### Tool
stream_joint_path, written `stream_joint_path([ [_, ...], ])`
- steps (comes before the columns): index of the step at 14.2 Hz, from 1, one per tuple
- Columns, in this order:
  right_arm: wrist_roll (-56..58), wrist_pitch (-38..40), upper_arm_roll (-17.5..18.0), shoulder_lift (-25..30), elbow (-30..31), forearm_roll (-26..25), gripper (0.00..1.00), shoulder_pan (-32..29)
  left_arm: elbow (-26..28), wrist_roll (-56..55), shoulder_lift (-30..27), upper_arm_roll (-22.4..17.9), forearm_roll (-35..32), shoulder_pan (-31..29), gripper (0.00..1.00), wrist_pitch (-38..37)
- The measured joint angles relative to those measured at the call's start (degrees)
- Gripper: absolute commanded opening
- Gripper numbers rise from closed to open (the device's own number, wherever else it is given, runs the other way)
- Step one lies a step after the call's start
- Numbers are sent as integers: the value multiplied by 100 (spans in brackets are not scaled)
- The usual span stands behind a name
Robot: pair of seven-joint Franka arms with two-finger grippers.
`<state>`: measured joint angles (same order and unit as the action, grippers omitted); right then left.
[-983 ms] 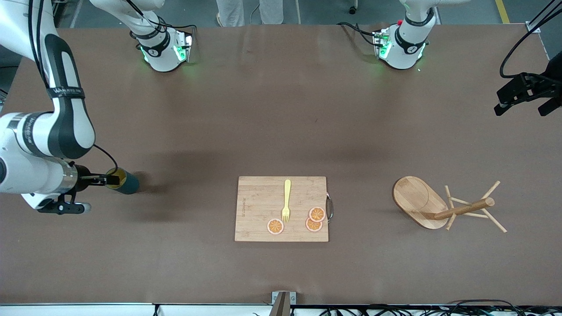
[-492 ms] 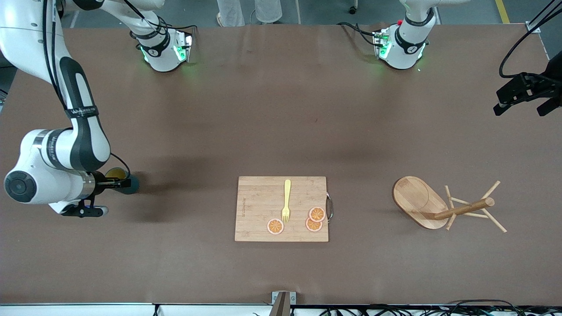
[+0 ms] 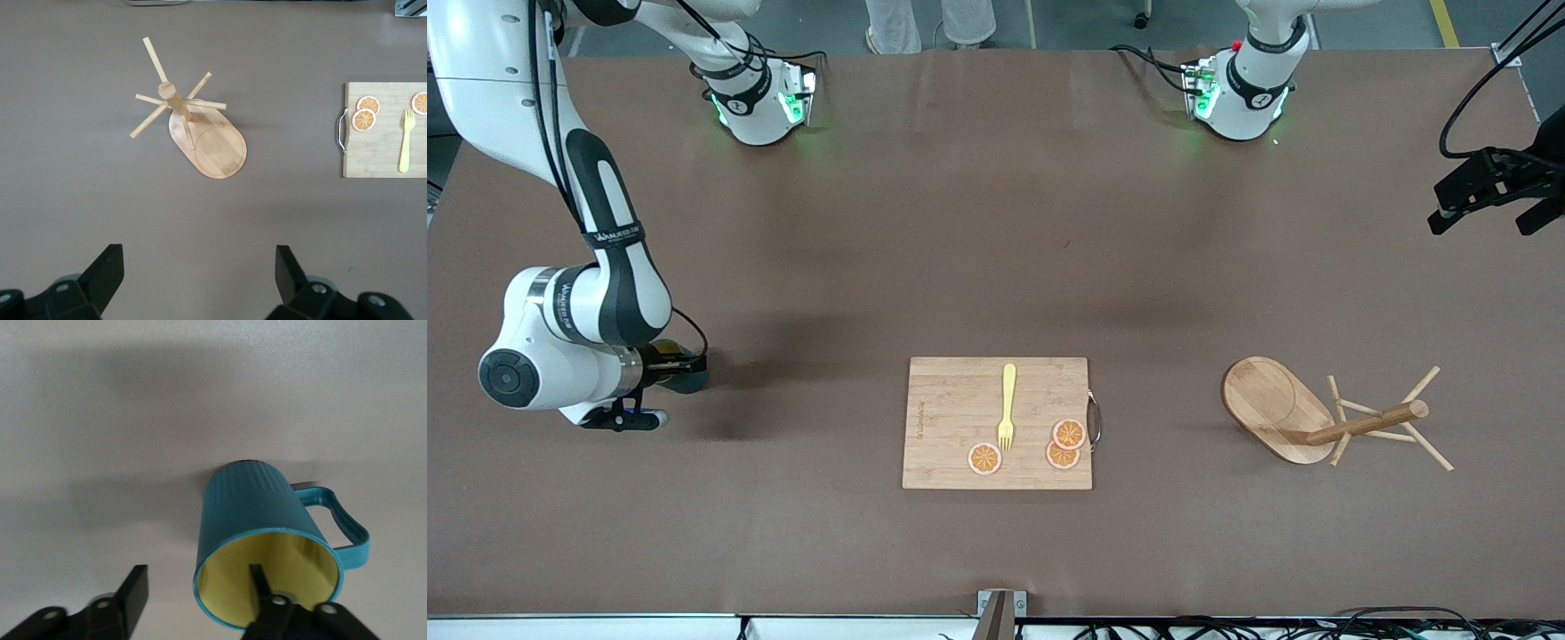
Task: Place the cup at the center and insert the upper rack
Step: 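Lift the teal mug with the right gripper toward the table center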
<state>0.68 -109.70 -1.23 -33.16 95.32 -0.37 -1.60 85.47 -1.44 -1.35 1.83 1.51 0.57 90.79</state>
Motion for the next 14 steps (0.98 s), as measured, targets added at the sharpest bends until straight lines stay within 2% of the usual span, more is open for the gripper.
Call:
stream_joint_path([
  [1,0,4,2,0,0,0,14,1,0,0,0,0,0,-1,100,0],
  [3,-1,4,2,0,1,0,1,1,0,0,0,0,0,-2,100,0],
  [11,2,30,15,11,-4,0,0,44,0,0,0,-9,81,-6,100,0],
  [14,-25,260,174,35,-104,22,0,240,0,0,0,-13,82,-8,100,0],
])
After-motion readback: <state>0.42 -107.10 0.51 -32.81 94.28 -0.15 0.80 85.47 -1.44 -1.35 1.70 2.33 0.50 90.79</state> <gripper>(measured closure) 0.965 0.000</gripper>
